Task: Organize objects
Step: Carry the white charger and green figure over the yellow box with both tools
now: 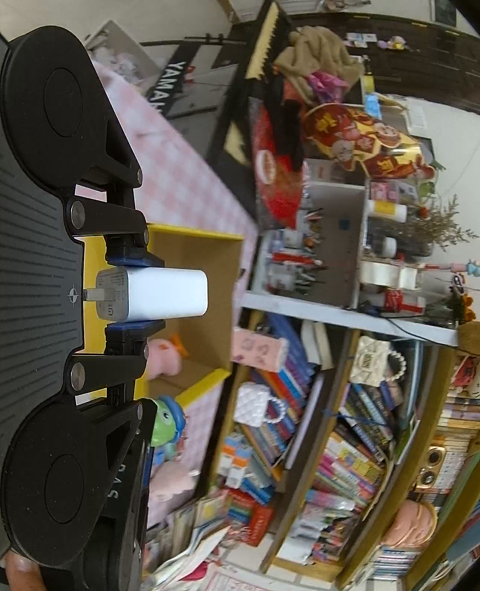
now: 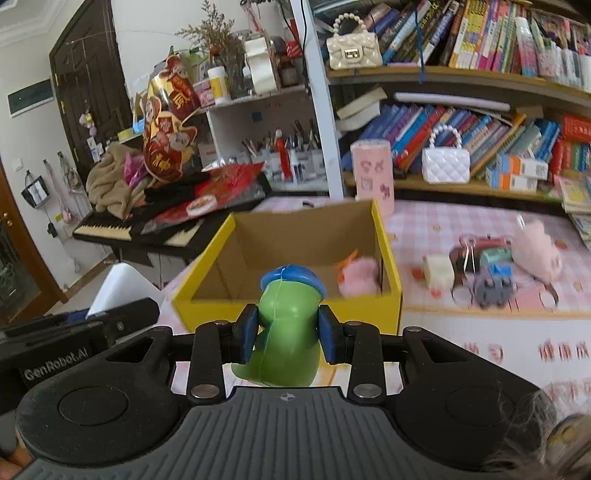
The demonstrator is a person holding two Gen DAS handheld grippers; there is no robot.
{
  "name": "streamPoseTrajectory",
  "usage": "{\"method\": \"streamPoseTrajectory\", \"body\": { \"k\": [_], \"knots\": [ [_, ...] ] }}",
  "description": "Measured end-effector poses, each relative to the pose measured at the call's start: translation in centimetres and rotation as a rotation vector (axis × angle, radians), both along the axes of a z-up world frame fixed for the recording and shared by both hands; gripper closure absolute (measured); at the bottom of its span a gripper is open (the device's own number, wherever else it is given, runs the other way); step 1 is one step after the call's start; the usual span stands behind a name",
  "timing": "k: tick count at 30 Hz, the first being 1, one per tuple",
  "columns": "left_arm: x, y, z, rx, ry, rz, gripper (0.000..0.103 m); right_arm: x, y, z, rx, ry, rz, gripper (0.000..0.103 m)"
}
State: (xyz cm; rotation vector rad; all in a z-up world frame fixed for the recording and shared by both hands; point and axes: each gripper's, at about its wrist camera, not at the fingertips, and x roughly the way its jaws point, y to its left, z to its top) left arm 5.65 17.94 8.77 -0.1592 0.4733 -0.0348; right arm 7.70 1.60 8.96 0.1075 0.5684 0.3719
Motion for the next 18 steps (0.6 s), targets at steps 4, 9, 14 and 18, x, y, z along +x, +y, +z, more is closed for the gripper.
{"method": "streamPoseTrajectory", "body": {
  "k": [4,9,14,18],
  "knots": [
    [3.3,-0.7,0.4,0.004,-0.009,0.002,0.078,2.9,0.2,0.6,-0.011,-0.036,0.004,0.071],
    [7.1,-2.0,-0.2,0.025,0.013,-0.005,0.078,6.8,0.5,0.1,-0.046,-0.037,0.032,0.071],
    [10.3,-2.6,-1.7,0.044,0.066,0.023,0.078,10.1,0.8,-1.6,-0.103,-0.018,0.071,0.071],
    [12.2,-2.8,-3.1,0.064,0.120,0.035,0.078,12.5,1.2,-3.2,-0.163,0.020,0.119,0.071]
  ]
}}
